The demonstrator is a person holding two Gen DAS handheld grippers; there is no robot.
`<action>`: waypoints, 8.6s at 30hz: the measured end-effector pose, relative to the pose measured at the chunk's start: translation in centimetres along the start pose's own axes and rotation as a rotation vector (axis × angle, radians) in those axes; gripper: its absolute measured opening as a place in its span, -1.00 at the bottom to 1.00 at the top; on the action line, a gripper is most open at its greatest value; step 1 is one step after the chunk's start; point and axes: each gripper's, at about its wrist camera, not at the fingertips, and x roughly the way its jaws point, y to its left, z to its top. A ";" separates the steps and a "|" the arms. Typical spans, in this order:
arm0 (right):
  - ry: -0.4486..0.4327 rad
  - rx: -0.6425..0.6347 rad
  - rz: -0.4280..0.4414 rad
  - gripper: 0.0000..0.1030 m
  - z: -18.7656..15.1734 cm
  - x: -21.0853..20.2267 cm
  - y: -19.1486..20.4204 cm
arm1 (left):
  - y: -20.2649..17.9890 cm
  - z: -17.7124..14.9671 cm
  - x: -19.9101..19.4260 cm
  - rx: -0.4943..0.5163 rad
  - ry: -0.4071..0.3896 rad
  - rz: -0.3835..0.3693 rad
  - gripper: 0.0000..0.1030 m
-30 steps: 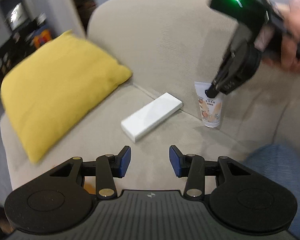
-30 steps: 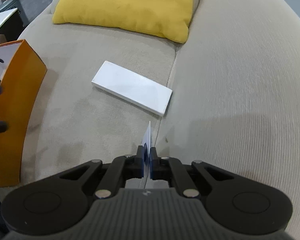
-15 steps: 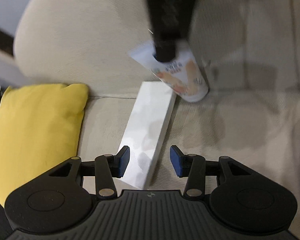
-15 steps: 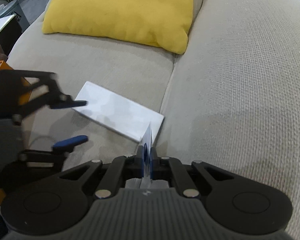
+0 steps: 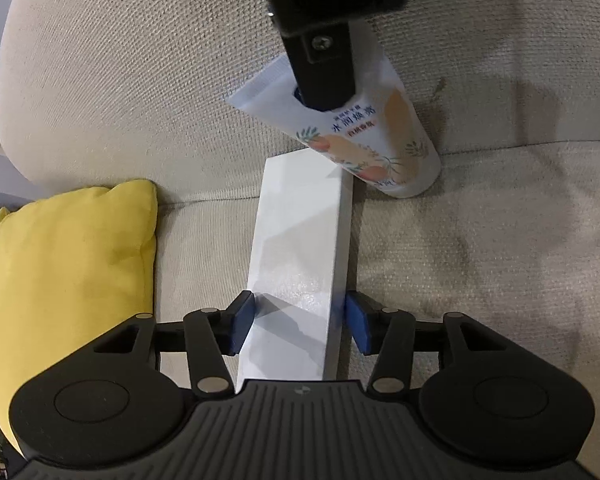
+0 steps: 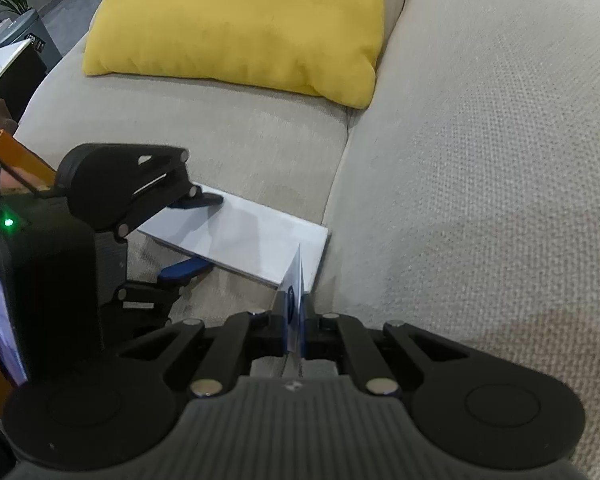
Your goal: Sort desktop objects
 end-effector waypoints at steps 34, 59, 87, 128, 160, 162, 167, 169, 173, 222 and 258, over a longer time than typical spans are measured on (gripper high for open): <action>0.023 -0.084 0.057 -0.91 -0.5 -0.1 0.9 | 6.5 -7.5 -4.9 -0.545 0.108 -0.579 -0.48; 0.016 -0.095 0.055 -0.91 -1.3 -0.9 1.7 | 9.3 -8.8 -2.1 -0.587 0.108 -0.384 -0.36; 0.035 -0.114 0.063 -0.84 -1.3 -0.6 2.1 | 6.5 -5.9 -0.5 -0.420 0.197 -0.289 0.36; -0.224 -0.119 0.398 -0.85 0.7 -14.5 22.3 | 4.3 -23.6 -27.7 -0.566 0.197 0.040 0.34; -0.081 0.011 0.062 -0.75 -0.1 -1.2 29.8 | 3.6 -27.6 -19.0 -0.287 0.074 -0.137 0.34; -0.095 0.000 0.075 -0.59 -0.1 -1.9 29.6 | 3.7 -27.5 -18.6 -0.283 0.070 -0.149 0.34; -0.197 -0.010 0.106 -0.30 0.2 -5.6 28.2 | 4.3 -27.5 -17.0 -0.263 0.077 -0.174 0.35; -0.224 -0.011 0.097 -0.29 0.3 -6.6 27.5 | 4.7 -27.5 -16.3 -0.261 0.089 -0.184 0.35; -0.246 0.002 0.099 -0.29 0.6 -6.9 26.3 | 5.2 -27.0 -15.0 -0.242 0.095 -0.197 0.35; -0.250 0.059 0.218 -0.30 -1.3 -6.1 23.6 | 5.4 -24.6 -19.5 -0.337 0.173 -0.220 0.35; -0.517 -0.051 0.180 0.16 -15.7 -9.4 30.2 | -11.2 -27.8 -32.2 -1.381 -0.099 0.353 0.53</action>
